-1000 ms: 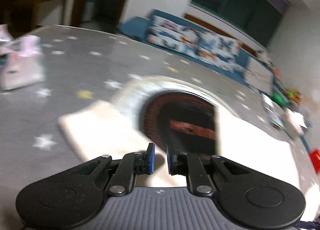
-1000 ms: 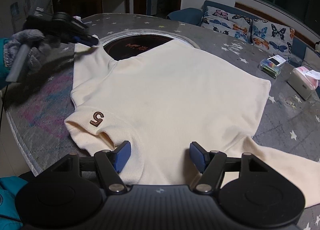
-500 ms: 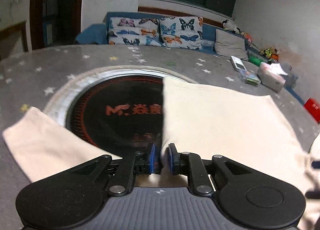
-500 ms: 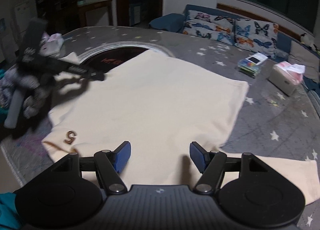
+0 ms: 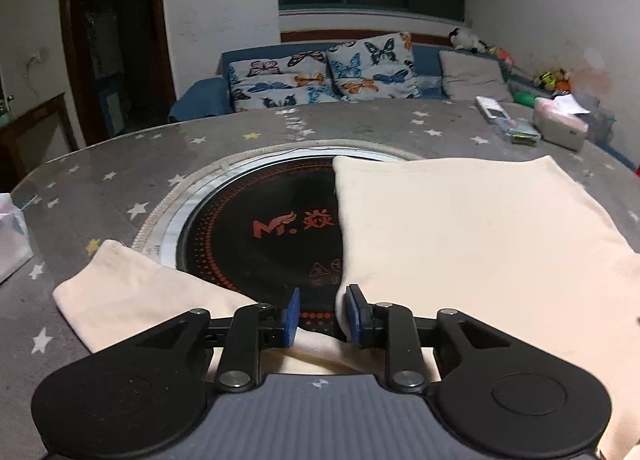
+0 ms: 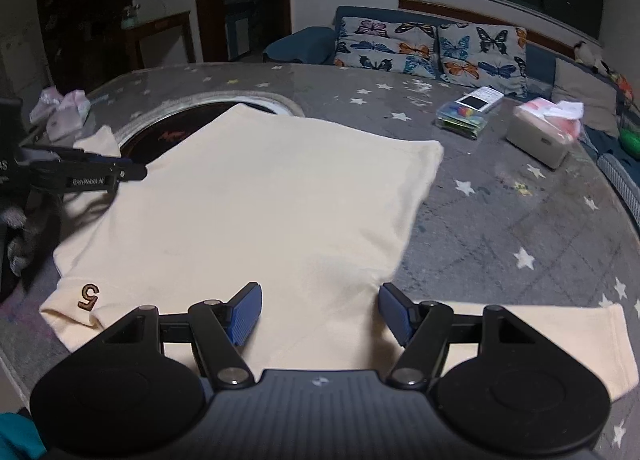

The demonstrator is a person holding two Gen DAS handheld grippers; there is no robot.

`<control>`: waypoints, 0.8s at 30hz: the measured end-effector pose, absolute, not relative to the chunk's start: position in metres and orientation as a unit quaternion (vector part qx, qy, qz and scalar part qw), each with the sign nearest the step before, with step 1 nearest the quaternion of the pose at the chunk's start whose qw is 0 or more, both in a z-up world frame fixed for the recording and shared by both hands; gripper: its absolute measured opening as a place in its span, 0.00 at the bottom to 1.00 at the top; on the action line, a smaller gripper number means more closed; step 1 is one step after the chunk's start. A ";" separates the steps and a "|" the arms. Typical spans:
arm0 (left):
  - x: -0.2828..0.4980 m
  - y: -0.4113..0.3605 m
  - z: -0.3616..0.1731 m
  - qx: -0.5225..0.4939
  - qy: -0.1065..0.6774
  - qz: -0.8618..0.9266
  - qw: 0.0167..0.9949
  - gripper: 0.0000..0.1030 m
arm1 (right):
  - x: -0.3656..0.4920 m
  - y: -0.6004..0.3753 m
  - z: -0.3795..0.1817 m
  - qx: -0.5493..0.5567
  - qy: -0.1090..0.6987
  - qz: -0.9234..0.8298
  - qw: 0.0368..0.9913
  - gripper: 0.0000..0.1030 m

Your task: Fold clothes

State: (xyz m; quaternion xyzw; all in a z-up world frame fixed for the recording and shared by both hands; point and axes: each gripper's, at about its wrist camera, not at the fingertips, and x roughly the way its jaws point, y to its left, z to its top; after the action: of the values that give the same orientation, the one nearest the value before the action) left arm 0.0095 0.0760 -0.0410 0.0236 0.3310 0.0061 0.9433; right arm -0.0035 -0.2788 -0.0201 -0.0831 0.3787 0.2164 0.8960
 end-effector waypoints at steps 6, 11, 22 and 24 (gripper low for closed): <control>0.007 0.071 -0.041 0.031 0.332 0.038 0.942 0.28 | -0.009 -0.343 -0.018 -0.059 0.381 0.111 0.916 0.65; 0.002 0.068 -0.041 0.035 0.332 0.069 0.940 0.28 | -0.003 -0.398 -0.024 -0.038 0.381 0.019 0.923 0.64; 0.004 0.061 -0.039 0.027 0.345 0.120 0.931 0.28 | 0.023 -0.449 -0.041 0.016 0.376 -0.024 0.926 0.17; 0.006 0.058 -0.038 0.026 0.348 0.128 0.928 0.28 | 0.026 -0.449 -0.042 0.006 0.372 -0.035 0.928 0.13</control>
State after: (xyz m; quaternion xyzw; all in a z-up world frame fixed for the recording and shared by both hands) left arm 0.0065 0.0581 -0.0383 0.0256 0.3482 0.1282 0.9283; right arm 0.0256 -0.4492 -0.0416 0.0057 0.3721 -0.0355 0.9275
